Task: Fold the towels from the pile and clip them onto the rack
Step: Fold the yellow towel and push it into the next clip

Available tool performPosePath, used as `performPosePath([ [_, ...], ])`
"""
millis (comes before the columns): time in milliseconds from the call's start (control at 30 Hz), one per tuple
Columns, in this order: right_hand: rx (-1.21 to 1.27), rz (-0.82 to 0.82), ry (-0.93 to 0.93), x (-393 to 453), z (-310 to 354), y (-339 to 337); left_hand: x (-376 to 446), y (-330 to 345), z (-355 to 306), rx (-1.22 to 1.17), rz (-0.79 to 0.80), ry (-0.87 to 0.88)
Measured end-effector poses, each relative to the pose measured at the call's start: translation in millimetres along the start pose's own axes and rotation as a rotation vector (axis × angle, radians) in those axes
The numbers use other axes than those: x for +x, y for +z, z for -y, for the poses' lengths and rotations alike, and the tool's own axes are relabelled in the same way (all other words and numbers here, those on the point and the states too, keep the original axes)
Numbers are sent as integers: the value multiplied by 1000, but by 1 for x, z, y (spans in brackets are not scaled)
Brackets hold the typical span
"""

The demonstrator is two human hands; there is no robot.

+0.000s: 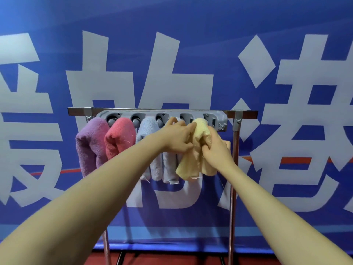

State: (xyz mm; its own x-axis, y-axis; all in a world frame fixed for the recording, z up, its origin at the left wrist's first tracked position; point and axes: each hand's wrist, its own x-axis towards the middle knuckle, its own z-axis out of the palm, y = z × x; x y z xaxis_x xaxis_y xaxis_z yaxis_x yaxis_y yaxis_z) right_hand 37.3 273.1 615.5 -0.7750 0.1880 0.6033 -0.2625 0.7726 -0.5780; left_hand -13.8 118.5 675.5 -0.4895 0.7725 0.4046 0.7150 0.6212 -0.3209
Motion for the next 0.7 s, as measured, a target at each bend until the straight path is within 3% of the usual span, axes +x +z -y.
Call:
performPosePath([
  [67,-35,2,-1,-9,2,1,-7,1,5,-4,18,8],
  [167,-103,-42,23,-21,6,8,-22,10,3,113,-76,39],
  [400,-149,-159,276,-20,18,35,-41,21,-3,294,-180,45],
  [700,-448,-257,87,-17,-5,23,-44,27,-9,257,-295,74],
])
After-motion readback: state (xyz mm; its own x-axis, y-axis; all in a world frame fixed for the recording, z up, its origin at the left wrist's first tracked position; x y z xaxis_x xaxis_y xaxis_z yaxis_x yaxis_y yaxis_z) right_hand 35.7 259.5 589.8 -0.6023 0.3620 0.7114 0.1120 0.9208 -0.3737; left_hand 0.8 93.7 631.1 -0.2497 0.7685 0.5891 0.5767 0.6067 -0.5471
